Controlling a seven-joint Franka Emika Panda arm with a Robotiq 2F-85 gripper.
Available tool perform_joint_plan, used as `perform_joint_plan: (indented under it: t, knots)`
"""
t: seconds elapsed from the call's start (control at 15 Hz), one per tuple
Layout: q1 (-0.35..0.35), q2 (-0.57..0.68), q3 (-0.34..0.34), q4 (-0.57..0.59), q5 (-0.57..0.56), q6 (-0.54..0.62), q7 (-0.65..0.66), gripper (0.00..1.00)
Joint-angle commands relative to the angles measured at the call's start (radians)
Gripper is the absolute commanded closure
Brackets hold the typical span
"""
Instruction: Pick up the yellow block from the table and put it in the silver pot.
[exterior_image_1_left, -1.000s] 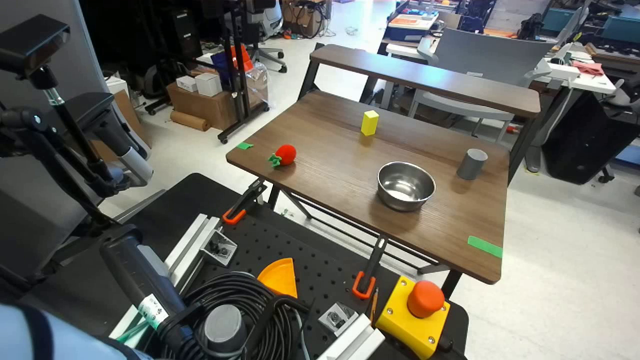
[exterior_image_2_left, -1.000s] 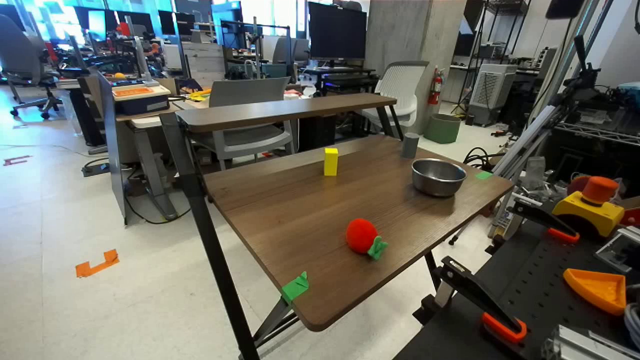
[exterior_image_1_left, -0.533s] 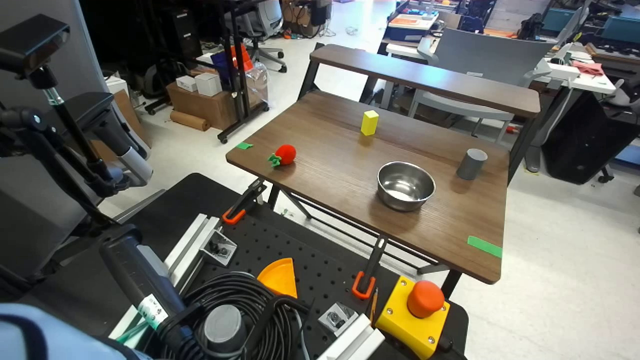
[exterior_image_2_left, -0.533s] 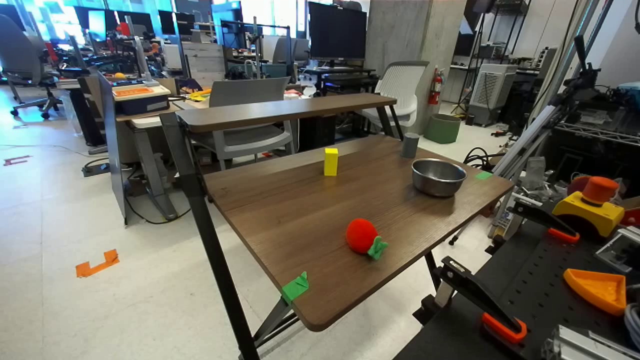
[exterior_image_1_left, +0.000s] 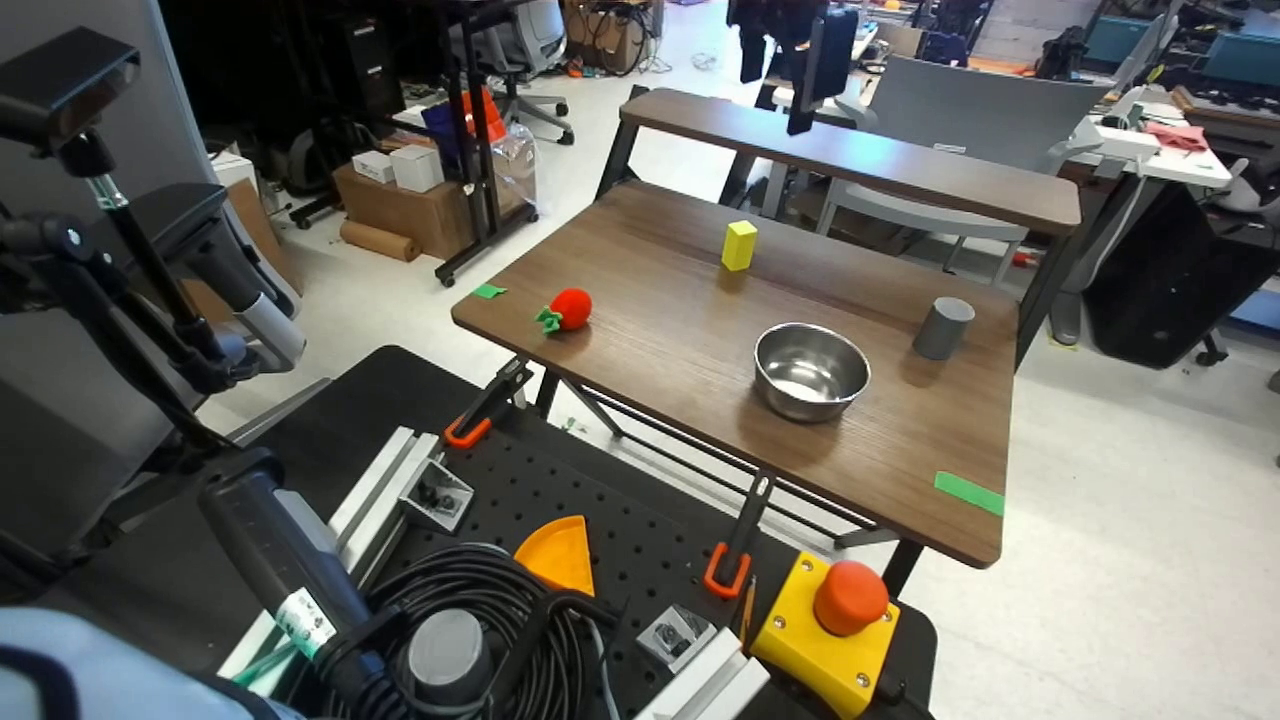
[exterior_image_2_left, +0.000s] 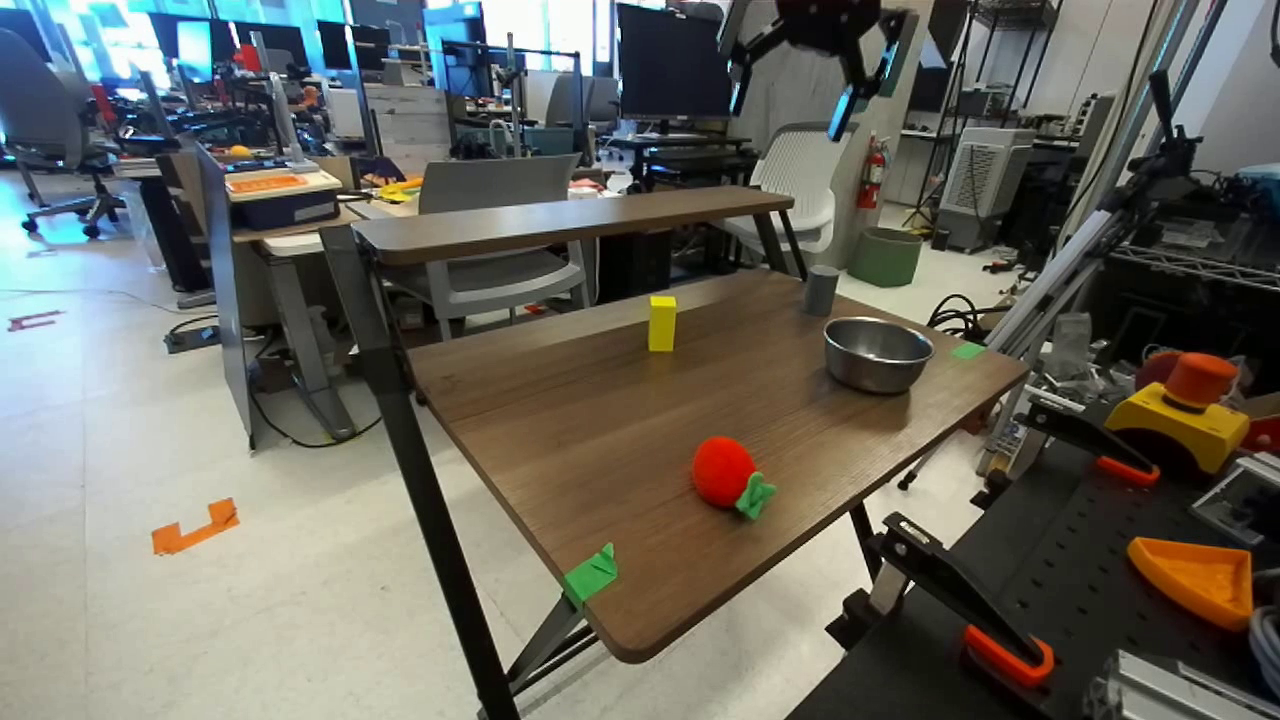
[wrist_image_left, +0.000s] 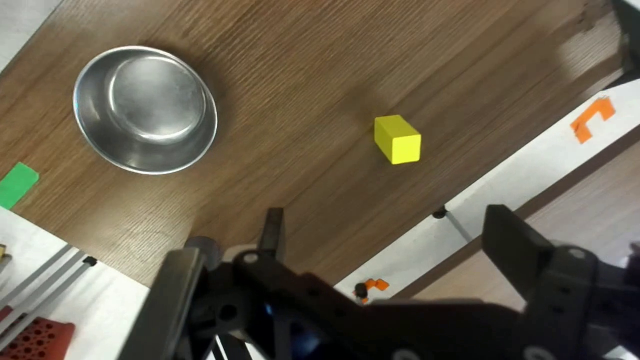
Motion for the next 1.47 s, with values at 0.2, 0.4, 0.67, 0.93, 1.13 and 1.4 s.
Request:
perform_joint_plan:
  t: [0.2, 0.4, 0.67, 0.93, 1.13, 1.4]
  knots:
    - [0.138, 0.384, -0.134, 0.365, -0.024, -0.087, 0.089, 0.00]
    - [0.175, 0.495, -0.143, 0.493, 0.004, -0.151, 0.067, 0.00]
    - [0.210, 0.626, -0.150, 0.658, 0.006, -0.259, 0.062, 0.00]
    - [0.229, 0.731, -0.163, 0.799, 0.002, -0.354, 0.068, 0.00]
    - [0.226, 0.806, -0.166, 0.903, 0.006, -0.417, 0.065, 0.00]
    - [0.226, 0.881, -0.170, 1.016, 0.005, -0.491, 0.068, 0.11]
